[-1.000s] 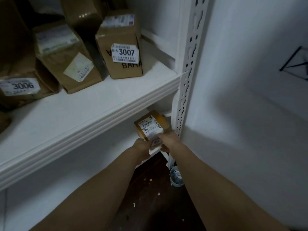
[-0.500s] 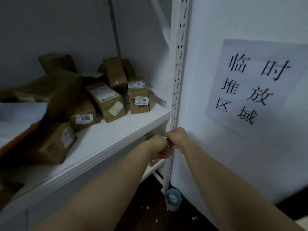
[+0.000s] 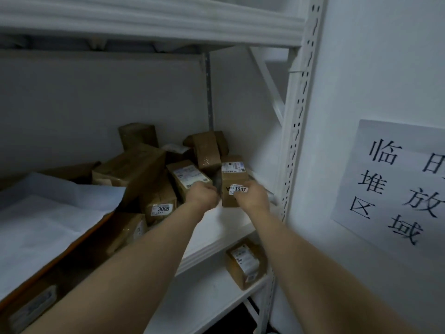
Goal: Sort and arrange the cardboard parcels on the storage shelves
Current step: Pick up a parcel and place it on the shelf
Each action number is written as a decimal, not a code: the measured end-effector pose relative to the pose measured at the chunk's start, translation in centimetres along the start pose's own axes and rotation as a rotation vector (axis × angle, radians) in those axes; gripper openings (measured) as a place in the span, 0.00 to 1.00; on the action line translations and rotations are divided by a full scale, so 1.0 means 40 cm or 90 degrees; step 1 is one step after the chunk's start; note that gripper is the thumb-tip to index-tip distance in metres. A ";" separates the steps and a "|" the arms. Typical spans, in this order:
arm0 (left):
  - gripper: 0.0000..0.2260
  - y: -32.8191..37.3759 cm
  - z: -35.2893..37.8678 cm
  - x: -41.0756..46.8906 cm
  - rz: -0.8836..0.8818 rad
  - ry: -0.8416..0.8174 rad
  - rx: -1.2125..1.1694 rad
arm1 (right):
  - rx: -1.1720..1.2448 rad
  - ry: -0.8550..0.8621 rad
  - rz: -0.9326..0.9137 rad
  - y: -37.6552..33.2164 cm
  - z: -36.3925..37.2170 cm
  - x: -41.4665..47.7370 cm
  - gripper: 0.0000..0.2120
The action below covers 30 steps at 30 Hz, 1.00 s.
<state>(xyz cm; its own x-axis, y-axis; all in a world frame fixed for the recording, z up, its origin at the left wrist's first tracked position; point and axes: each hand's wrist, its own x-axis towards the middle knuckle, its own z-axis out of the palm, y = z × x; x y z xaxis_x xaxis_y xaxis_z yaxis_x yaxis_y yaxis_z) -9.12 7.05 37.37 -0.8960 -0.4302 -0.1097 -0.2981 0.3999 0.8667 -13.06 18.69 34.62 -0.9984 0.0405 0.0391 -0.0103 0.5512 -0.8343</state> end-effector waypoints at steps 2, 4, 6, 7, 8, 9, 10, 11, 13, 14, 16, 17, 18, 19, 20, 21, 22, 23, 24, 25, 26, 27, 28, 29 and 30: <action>0.09 0.008 -0.008 0.037 0.009 0.022 0.038 | -0.064 0.029 -0.004 -0.014 0.013 0.039 0.23; 0.10 0.018 -0.013 0.071 0.014 0.044 0.052 | -0.116 0.044 -0.003 -0.025 0.029 0.078 0.31; 0.10 0.028 -0.014 0.099 0.012 0.059 0.038 | -0.139 0.042 -0.005 -0.035 0.048 0.116 0.37; 0.09 0.032 -0.012 0.110 0.008 0.062 0.034 | -0.138 0.039 -0.006 -0.039 0.057 0.131 0.40; 0.09 0.032 -0.008 0.124 0.002 0.067 0.029 | -0.140 0.036 -0.008 -0.043 0.066 0.148 0.41; 0.09 0.033 -0.006 0.135 -0.006 0.070 0.024 | -0.144 0.031 -0.006 -0.046 0.073 0.163 0.43; 0.09 0.034 -0.002 0.145 -0.012 0.073 0.023 | -0.154 0.025 -0.003 -0.046 0.081 0.178 0.44; 0.09 0.033 0.000 0.155 -0.017 0.074 0.024 | -0.163 0.017 0.001 -0.046 0.089 0.191 0.45; 0.10 0.030 0.001 0.162 -0.020 0.067 0.029 | -0.172 -0.003 0.011 -0.042 0.097 0.205 0.46; 0.11 0.029 0.000 0.163 -0.025 0.065 0.032 | -0.175 -0.016 0.015 -0.040 0.101 0.209 0.47; 0.12 0.027 -0.003 0.163 -0.032 0.068 0.034 | -0.183 -0.034 0.013 -0.038 0.103 0.211 0.46; 0.12 0.026 -0.005 0.162 -0.036 0.069 0.029 | -0.184 -0.034 0.011 -0.039 0.101 0.211 0.46; 0.13 0.026 -0.007 0.160 -0.039 0.069 0.023 | -0.178 -0.030 0.014 -0.039 0.097 0.209 0.45; 0.13 0.024 -0.008 0.159 -0.041 0.069 0.017 | -0.163 -0.023 0.021 -0.039 0.091 0.206 0.45; 0.13 0.023 -0.008 0.157 -0.041 0.070 0.012 | -0.140 -0.017 0.032 -0.038 0.085 0.203 0.45; 0.13 0.021 -0.009 0.154 -0.038 0.071 0.007 | -0.111 -0.009 0.042 -0.035 0.078 0.198 0.44; 0.13 0.022 -0.009 0.149 -0.036 0.068 0.002 | -0.083 0.001 0.051 -0.032 0.069 0.191 0.43; 0.12 0.021 -0.009 0.146 -0.033 0.065 -0.003 | -0.060 0.011 0.055 -0.028 0.061 0.182 0.42; 0.12 0.022 -0.009 0.140 -0.029 0.059 -0.004 | -0.044 0.020 0.056 -0.026 0.051 0.172 0.41; 0.12 0.024 -0.009 0.131 -0.026 0.053 -0.003 | -0.032 0.025 0.055 -0.023 0.040 0.160 0.41; 0.11 0.025 -0.008 0.121 -0.022 0.045 0.000 | -0.026 0.029 0.056 -0.022 0.029 0.147 0.41; 0.11 0.024 -0.007 0.112 -0.016 0.037 0.005 | -0.028 0.036 0.056 -0.021 0.018 0.133 0.42; 0.11 0.022 -0.006 0.101 -0.010 0.029 0.010 | -0.038 0.043 0.054 -0.022 0.004 0.114 0.42; 0.11 0.021 -0.004 0.089 -0.007 0.024 0.013 | -0.047 0.049 0.050 -0.023 -0.007 0.096 0.42; 0.10 0.020 -0.002 0.079 -0.008 0.020 0.009 | -0.056 0.052 0.044 -0.023 -0.017 0.082 0.41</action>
<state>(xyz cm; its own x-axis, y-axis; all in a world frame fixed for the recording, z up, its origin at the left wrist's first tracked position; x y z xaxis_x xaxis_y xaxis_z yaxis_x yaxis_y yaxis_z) -12.17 5.93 37.78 -0.8817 -0.4602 -0.1045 -0.3137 0.4062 0.8582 -16.27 18.87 35.91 -0.9886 0.1477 0.0308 0.0674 0.6149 -0.7857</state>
